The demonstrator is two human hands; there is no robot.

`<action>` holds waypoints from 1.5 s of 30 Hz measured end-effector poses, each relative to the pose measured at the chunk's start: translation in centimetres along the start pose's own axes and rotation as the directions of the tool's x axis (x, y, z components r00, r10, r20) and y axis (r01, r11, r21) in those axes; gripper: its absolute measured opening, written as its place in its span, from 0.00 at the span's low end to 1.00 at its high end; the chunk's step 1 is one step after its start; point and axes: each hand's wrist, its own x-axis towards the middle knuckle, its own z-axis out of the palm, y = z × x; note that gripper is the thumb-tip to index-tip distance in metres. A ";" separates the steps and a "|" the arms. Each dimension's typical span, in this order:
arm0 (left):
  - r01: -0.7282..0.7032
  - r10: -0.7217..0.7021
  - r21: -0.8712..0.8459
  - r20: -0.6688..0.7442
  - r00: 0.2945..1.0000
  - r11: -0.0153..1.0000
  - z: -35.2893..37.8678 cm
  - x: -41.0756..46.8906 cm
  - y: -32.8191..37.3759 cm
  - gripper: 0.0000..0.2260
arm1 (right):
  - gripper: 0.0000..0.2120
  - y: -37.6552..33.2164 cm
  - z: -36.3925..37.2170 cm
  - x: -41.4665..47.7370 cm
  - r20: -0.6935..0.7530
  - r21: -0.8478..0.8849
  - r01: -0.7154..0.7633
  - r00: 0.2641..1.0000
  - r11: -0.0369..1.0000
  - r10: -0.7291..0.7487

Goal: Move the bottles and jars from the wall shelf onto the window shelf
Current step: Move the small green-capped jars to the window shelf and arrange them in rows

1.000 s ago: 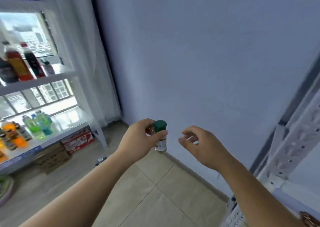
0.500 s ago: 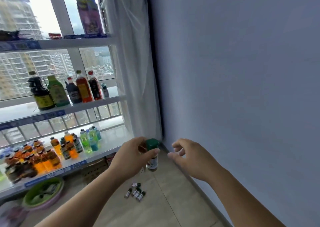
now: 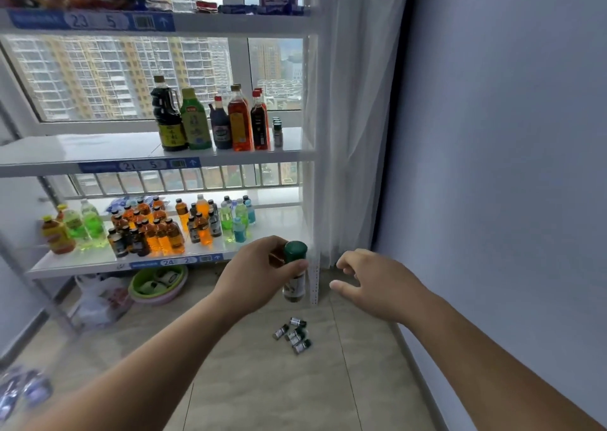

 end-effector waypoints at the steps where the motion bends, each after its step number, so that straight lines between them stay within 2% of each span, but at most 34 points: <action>1: 0.010 -0.010 -0.001 -0.007 1.000 1.000 -0.1 0.8 -0.5 0.17 | 0.22 0.0 0.0 1.1 0.011 -0.012 0.016 1.000 1.000 -0.016; 7: 0.040 -0.039 0.021 -0.039 0.998 0.999 -0.4 7.1 -3.7 0.14 | 0.19 0.4 0.3 8.0 0.063 -0.041 0.059 0.996 0.997 -0.056; 14: 0.024 -0.025 -0.009 -0.064 0.998 1.000 -1.8 18.9 -7.5 0.12 | 0.25 1.3 -1.1 20.2 0.051 -0.102 0.041 0.998 0.994 -0.036; 21: 0.044 -0.049 -0.074 -0.074 0.996 0.996 -2.9 30.3 -11.4 0.08 | 0.24 2.0 -1.8 29.9 0.041 -0.092 0.009 0.999 0.996 -0.005; 25: 0.076 -0.087 -0.108 -0.104 0.991 0.991 -2.5 36.7 -13.3 0.12 | 0.25 3.8 -1.7 34.5 0.070 -0.089 -0.009 0.997 0.996 0.015; 37: 0.074 -0.091 -0.085 -0.212 0.973 0.994 -0.4 57.6 -15.7 0.10 | 0.25 11.8 -3.5 52.6 0.078 -0.065 0.033 0.997 0.997 -0.028; 45: 0.114 -0.117 -0.027 -0.267 0.956 0.993 1.2 67.2 -18.1 0.18 | 0.25 16.2 -5.0 62.2 0.084 -0.042 0.091 0.993 0.995 -0.087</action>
